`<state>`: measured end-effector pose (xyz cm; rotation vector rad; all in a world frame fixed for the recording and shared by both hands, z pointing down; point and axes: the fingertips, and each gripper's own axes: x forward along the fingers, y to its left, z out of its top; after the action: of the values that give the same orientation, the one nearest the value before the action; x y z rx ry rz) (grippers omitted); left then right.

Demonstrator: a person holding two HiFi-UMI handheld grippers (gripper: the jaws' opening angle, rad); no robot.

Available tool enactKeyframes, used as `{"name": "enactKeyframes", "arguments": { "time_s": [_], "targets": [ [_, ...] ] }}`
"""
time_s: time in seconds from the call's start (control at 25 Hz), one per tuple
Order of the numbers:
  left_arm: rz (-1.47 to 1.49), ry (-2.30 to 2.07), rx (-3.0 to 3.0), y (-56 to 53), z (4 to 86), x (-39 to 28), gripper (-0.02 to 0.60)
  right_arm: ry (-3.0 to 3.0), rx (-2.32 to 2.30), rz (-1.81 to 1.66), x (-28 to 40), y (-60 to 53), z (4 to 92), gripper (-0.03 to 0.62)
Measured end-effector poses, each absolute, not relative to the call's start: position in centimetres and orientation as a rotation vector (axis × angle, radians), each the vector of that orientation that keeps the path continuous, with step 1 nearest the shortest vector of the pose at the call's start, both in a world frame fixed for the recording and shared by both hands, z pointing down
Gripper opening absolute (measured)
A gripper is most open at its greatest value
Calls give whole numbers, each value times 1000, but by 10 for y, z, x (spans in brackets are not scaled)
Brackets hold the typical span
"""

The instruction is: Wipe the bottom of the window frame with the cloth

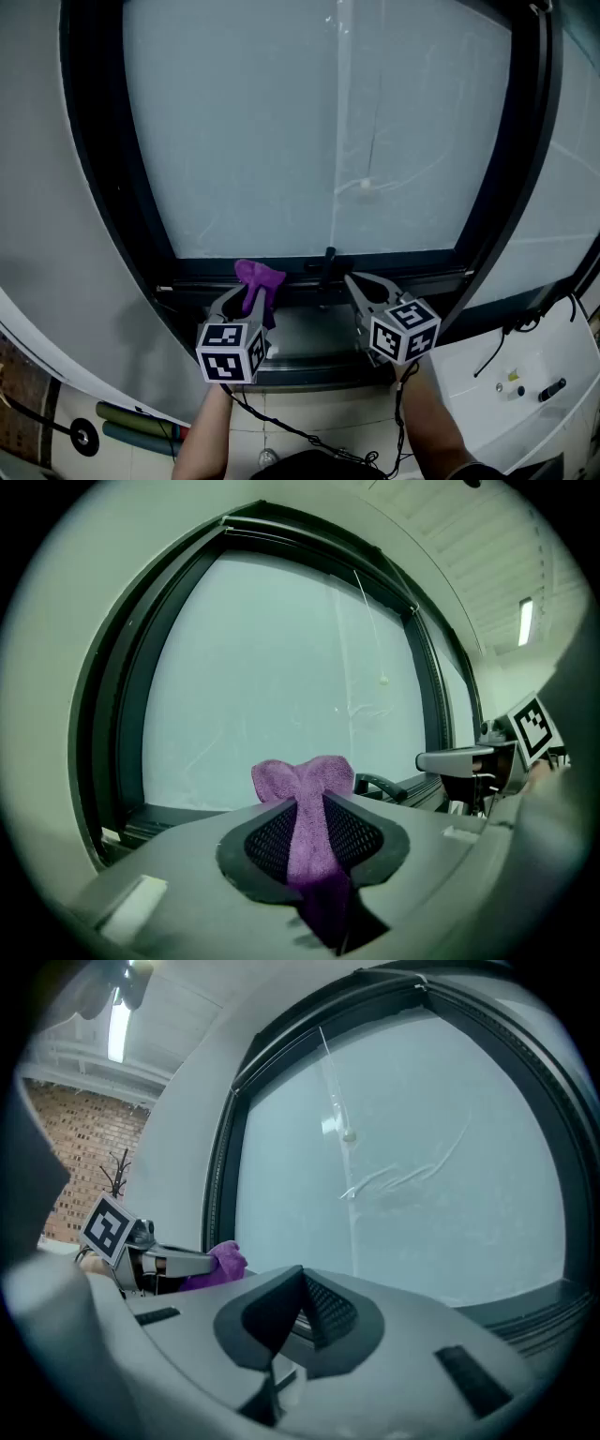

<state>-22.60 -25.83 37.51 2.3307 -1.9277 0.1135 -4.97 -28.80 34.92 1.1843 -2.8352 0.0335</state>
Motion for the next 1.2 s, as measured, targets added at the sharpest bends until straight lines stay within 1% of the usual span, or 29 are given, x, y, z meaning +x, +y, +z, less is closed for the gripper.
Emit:
{"name": "enactKeyframes", "arguments": {
  "time_s": [0.24,0.6,0.88,1.04,1.2],
  "targets": [
    [230,-2033,2237,-280,380,-249,89,-2831,1127,-21,-63,-278,344,14],
    [360,-2279,2031,-296,359,-324,89,-2889,1011,-86,-103,-269,320,14],
    [625,-2391,1825,-301,371,-386,89,-2991,883,-122,-150,-252,304,14],
    [798,-2416,1694,-307,387,-410,89,-3008,813,-134,-173,-246,307,14],
    [915,-2441,1632,-319,393,-418,89,-3003,798,-154,-178,-249,308,14]
  ]
}}
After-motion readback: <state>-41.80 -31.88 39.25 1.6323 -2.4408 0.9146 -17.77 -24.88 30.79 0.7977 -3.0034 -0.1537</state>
